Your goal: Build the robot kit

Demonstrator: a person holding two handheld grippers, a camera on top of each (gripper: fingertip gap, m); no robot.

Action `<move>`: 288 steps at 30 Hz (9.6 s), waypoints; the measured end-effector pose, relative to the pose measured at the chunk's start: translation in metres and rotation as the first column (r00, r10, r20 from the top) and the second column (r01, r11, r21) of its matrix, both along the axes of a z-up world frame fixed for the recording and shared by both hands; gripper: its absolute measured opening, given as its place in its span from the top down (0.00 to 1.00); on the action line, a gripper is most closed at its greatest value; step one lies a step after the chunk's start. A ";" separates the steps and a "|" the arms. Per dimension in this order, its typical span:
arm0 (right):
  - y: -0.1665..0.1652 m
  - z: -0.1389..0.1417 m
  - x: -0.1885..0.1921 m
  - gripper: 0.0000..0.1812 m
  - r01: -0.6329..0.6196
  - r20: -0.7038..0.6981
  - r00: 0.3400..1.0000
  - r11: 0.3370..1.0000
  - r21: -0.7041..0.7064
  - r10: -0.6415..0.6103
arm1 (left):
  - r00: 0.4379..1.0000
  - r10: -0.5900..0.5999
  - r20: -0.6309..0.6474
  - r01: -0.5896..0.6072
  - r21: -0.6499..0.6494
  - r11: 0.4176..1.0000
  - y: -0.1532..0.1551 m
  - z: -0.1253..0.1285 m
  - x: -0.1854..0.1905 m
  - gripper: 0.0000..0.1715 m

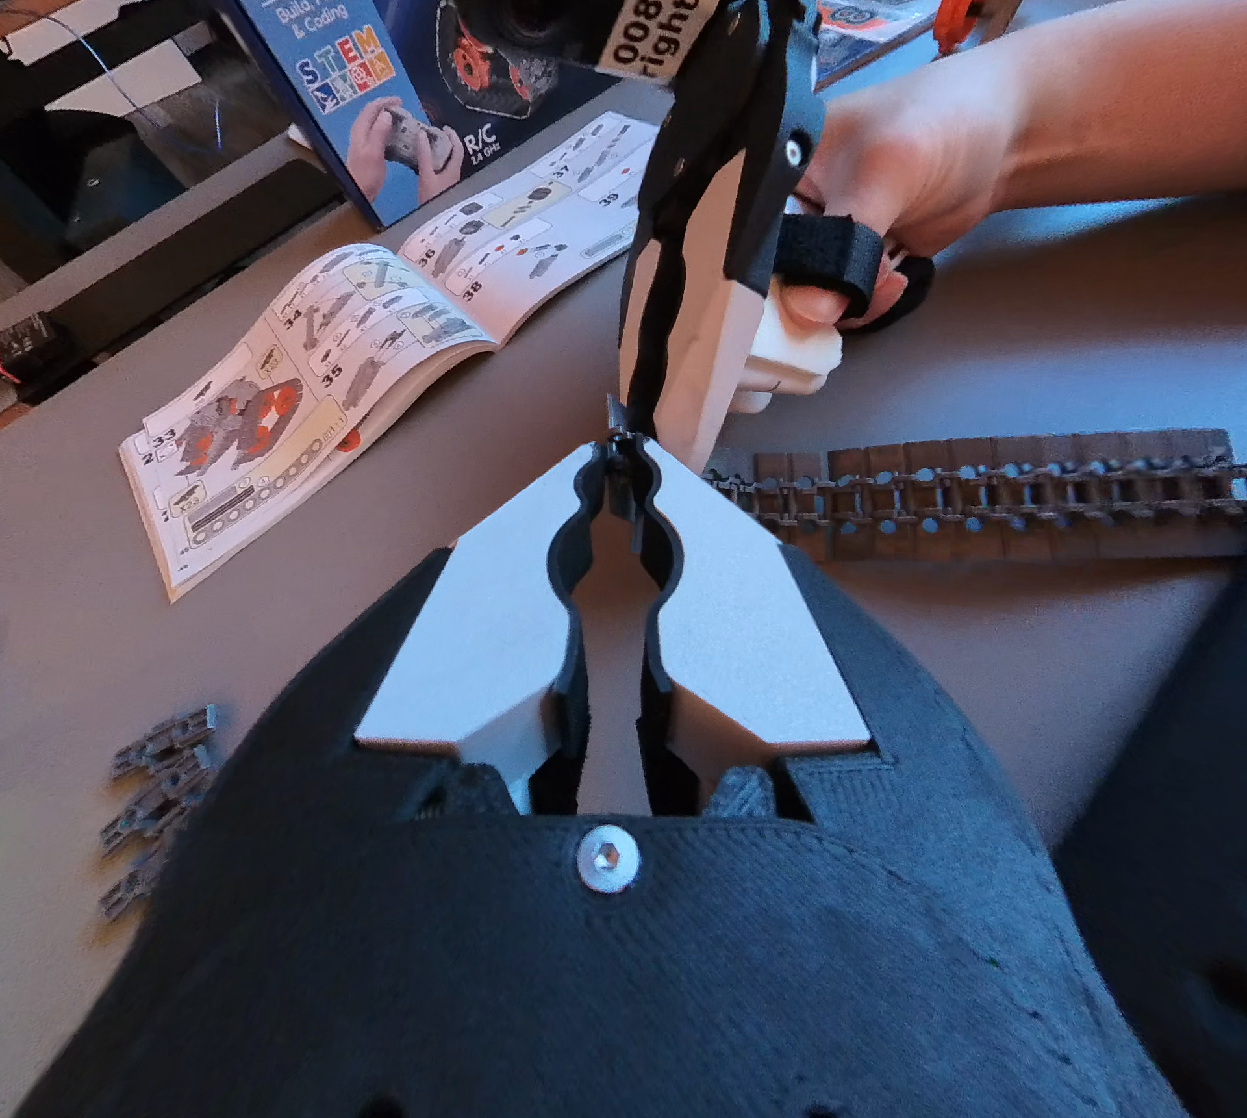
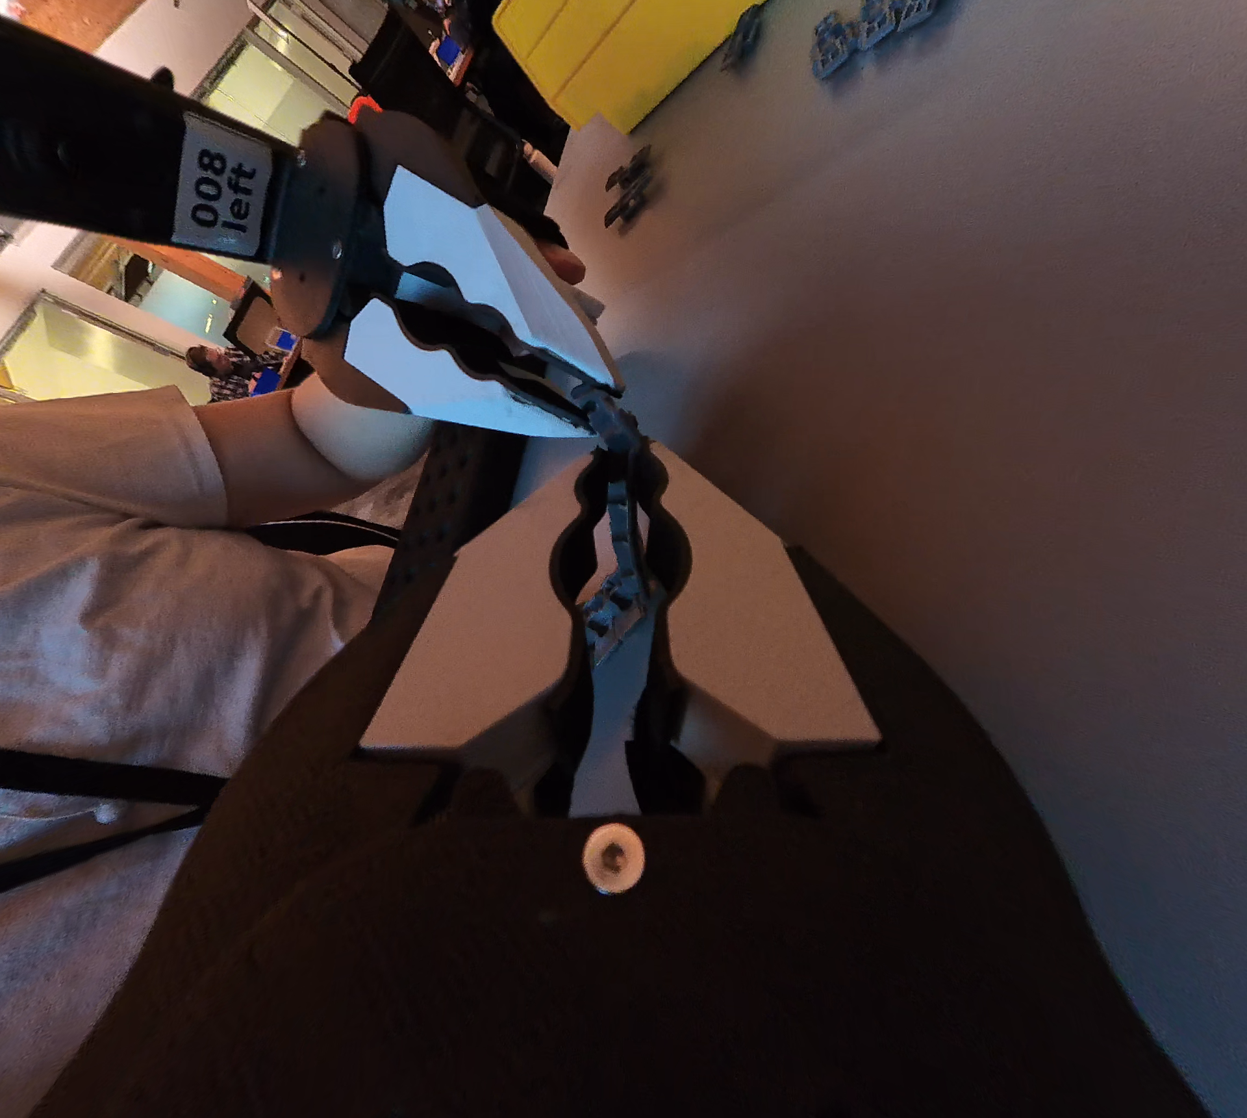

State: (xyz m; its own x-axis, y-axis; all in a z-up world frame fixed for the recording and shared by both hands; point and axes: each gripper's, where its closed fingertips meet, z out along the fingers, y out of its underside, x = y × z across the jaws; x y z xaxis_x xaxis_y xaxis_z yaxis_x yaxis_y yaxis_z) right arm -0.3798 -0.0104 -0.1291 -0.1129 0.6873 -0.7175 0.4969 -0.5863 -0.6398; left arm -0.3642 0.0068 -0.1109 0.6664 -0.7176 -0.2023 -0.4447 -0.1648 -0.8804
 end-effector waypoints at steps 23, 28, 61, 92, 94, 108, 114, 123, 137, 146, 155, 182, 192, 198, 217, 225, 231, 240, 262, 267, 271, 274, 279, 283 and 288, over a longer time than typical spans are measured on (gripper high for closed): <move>0.004 0.000 0.003 0.97 -0.003 0.017 1.000 0.991 -0.131 0.005 | 0.999 -0.039 -0.020 0.039 0.002 0.999 -0.003 -0.005 -0.003 0.97; 0.003 -0.002 0.002 0.97 0.008 0.027 1.000 0.997 -0.075 -0.006 | 0.999 -0.045 -0.023 0.046 0.009 0.999 -0.004 -0.008 -0.005 0.97; 0.010 0.009 0.003 0.98 0.067 -0.053 0.996 0.998 0.013 -0.067 | 0.996 0.007 0.084 -0.011 0.053 0.999 0.002 0.000 -0.003 0.96; 0.007 0.011 0.002 0.97 0.024 -0.049 0.998 0.987 -0.156 -0.032 | 0.945 -0.035 0.324 0.092 -0.161 0.983 -0.003 0.005 -0.007 0.97; 0.008 0.013 0.002 0.97 0.025 -0.051 0.998 0.984 -0.177 -0.035 | 0.947 -0.037 0.319 0.088 -0.148 0.985 -0.003 0.005 -0.007 0.97; 0.011 0.018 0.001 0.98 0.055 -0.053 0.996 0.959 -0.278 -0.073 | 0.962 -0.030 0.272 0.051 -0.069 0.996 -0.002 0.008 -0.006 0.96; 0.012 0.022 0.001 0.98 0.062 -0.076 0.993 0.960 -0.274 -0.085 | 0.948 -0.029 0.318 0.058 -0.081 0.995 -0.001 0.011 -0.006 0.96; 0.014 0.029 -0.001 0.98 0.065 -0.114 0.988 0.951 -0.302 -0.103 | 0.913 -0.010 0.407 0.057 -0.103 0.993 0.001 0.018 -0.008 0.96; 0.015 0.029 -0.005 0.92 0.069 -0.123 0.986 0.955 -0.288 -0.109 | 0.893 0.025 0.449 0.039 -0.132 0.991 0.008 0.021 -0.014 0.97; 0.012 0.019 -0.009 0.93 0.078 -0.065 0.993 0.958 -0.277 -0.100 | 0.912 0.022 0.410 0.034 -0.130 0.991 0.008 0.017 -0.013 0.97; 0.006 0.019 -0.009 0.97 0.043 -0.060 0.996 0.949 -0.311 -0.065 | 0.900 0.008 0.436 0.063 -0.149 0.987 0.006 0.018 -0.011 0.97; 0.008 0.008 -0.009 0.97 0.085 -0.015 0.996 0.977 -0.193 -0.089 | 0.875 0.033 0.483 0.125 -0.292 0.948 0.004 0.007 -0.014 0.97; 0.011 0.010 -0.010 0.98 0.123 -0.020 0.991 0.975 -0.187 -0.129 | 0.843 0.083 0.532 0.127 -0.347 0.929 0.007 0.005 -0.015 0.96; 0.013 0.010 -0.010 0.98 0.126 -0.023 0.991 0.975 -0.181 -0.132 | 0.844 0.095 0.528 0.111 -0.345 0.932 0.008 0.004 -0.015 0.96; 0.016 0.011 -0.011 0.98 0.152 -0.036 0.987 0.981 -0.124 -0.158 | 0.824 0.136 0.551 0.091 -0.366 0.926 0.009 0.003 -0.014 0.96; 0.020 0.016 -0.012 0.97 0.166 -0.067 0.981 0.971 -0.170 -0.180 | 0.673 0.167 0.721 0.211 -0.403 0.891 0.014 0.021 -0.023 0.96; 0.027 0.022 -0.006 0.97 0.185 -0.109 0.971 0.960 -0.212 -0.212 | 0.636 0.141 0.759 0.167 -0.313 0.935 0.012 0.036 -0.041 0.93; 0.013 0.013 -0.010 0.97 0.129 -0.060 0.988 0.979 -0.159 -0.140 | 0.844 0.037 0.535 0.114 -0.247 0.962 0.006 0.019 -0.020 0.93; 0.007 0.006 -0.011 0.98 0.144 -0.002 0.989 0.975 -0.171 -0.146 | 0.871 0.077 0.485 0.093 -0.316 0.944 0.007 0.004 -0.015 0.97; 0.007 0.013 -0.013 0.98 0.169 -0.024 0.983 0.955 -0.243 -0.180 | 0.829 0.113 0.547 0.094 -0.336 0.937 0.009 0.007 -0.017 0.97; 0.010 0.013 -0.015 0.98 0.186 -0.030 0.980 0.953 -0.237 -0.199 | 0.816 0.136 0.562 0.078 -0.340 0.937 0.011 0.008 -0.018 0.97; 0.012 0.015 -0.017 0.98 0.200 -0.036 0.976 0.949 -0.244 -0.215 | 0.810 0.149 0.567 0.062 -0.336 0.940 0.012 0.009 -0.020 0.97; 0.015 0.014 -0.017 0.98 0.214 -0.036 0.973 0.949 -0.229 -0.228 | 0.801 0.167 0.576 0.056 -0.349 0.936 0.013 0.008 -0.020 0.96; 0.015 0.013 -0.018 0.98 0.212 -0.036 0.974 0.952 -0.220 -0.225 | 0.802 0.169 0.574 0.049 -0.344 0.938 0.013 0.008 -0.019 0.96; 0.020 0.014 -0.018 0.98 0.242 -0.040 0.966 0.948 -0.206 -0.255 | 0.800 0.152 0.581 0.062 -0.332 0.941 0.010 0.010 -0.015 0.96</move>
